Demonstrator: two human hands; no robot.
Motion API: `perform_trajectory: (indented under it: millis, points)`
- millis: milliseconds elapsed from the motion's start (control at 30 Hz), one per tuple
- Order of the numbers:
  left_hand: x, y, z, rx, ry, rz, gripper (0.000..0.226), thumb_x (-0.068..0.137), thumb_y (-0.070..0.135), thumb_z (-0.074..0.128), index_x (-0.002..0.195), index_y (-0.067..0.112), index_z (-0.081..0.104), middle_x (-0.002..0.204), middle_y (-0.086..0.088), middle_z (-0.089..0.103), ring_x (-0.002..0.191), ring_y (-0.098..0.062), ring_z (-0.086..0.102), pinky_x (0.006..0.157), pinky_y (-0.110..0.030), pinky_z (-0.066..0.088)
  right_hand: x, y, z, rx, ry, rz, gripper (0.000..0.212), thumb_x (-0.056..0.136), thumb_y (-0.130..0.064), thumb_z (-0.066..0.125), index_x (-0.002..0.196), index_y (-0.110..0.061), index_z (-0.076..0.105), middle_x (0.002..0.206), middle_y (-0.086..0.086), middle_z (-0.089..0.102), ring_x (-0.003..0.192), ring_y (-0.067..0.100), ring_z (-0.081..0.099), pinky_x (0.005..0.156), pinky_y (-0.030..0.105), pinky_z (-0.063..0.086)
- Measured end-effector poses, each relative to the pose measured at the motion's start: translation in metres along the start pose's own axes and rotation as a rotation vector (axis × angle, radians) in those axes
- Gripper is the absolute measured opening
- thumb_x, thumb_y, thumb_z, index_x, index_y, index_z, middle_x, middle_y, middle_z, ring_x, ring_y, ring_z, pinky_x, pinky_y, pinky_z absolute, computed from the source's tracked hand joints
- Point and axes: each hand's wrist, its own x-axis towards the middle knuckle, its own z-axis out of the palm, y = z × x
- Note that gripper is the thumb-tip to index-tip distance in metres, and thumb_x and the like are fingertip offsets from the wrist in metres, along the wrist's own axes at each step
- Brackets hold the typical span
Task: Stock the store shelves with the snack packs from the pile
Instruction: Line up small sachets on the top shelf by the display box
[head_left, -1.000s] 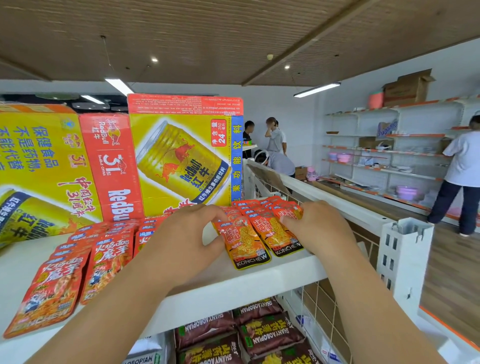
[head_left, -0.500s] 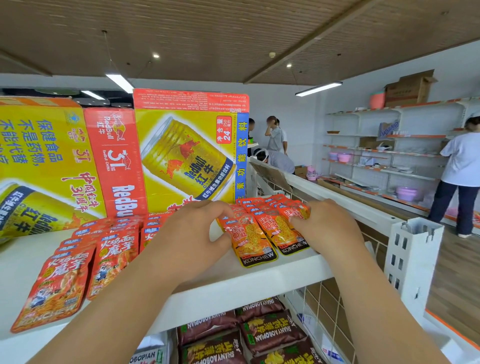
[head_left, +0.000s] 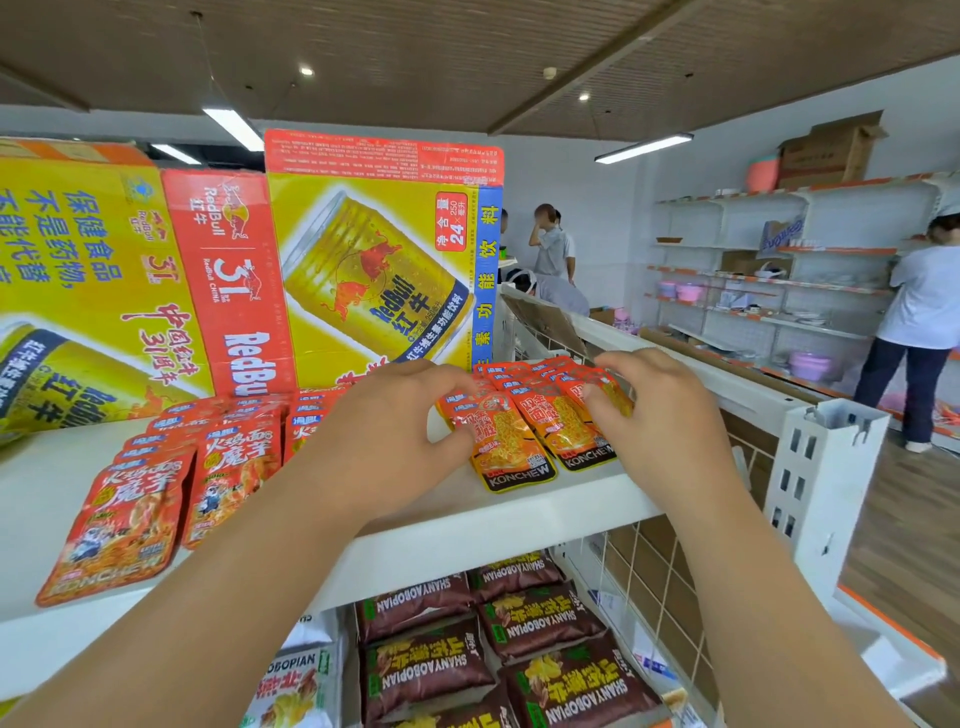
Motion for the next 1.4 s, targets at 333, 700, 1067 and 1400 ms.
perform_trajectory:
  millis: [333,700,1067,1400]
  points:
    - [-0.002,0.011,-0.014,0.142,0.021,0.16,0.043,0.085,0.047,0.053,0.12,0.03,0.069,0.112,0.009,0.068,0.105,-0.019,0.059,0.092,-0.039,0.048,-0.013,-0.027,-0.005,0.206,-0.037,-0.039,0.032,0.089,-0.031,0.067,0.12,-0.024,0.068,0.115,-0.004,0.062,0.108,0.016,0.057,0.091,0.029,0.042]
    - [-0.088,-0.046,-0.13,0.22,0.132,0.019,0.049,0.083,0.046,0.052,0.125,0.026,0.066,0.116,0.003,0.068,0.107,-0.024,0.061,0.09,-0.041,0.051,-0.02,-0.182,-0.006,0.388,-0.054,-0.196,0.032,0.091,-0.031,0.067,0.123,-0.026,0.067,0.118,-0.007,0.058,0.112,0.014,0.056,0.094,0.03,0.044]
    - [-0.256,-0.127,-0.325,0.386,0.303,-0.269,0.044,0.086,0.043,0.062,0.129,0.034,0.062,0.126,0.011,0.064,0.108,-0.02,0.059,0.09,-0.032,0.044,-0.077,-0.428,0.026,0.522,-0.179,-0.469,0.029,0.091,-0.025,0.07,0.12,-0.024,0.069,0.11,-0.011,0.053,0.105,0.007,0.05,0.089,0.021,0.035]
    - [-0.431,-0.174,-0.503,0.596,0.322,-0.587,0.044,0.093,0.048,0.06,0.136,0.046,0.049,0.135,0.016,0.059,0.119,-0.014,0.054,0.095,-0.035,0.045,-0.152,-0.657,0.051,0.739,-0.314,-0.678,0.026,0.09,-0.033,0.067,0.116,-0.032,0.067,0.111,-0.014,0.055,0.101,0.009,0.053,0.09,0.03,0.043]
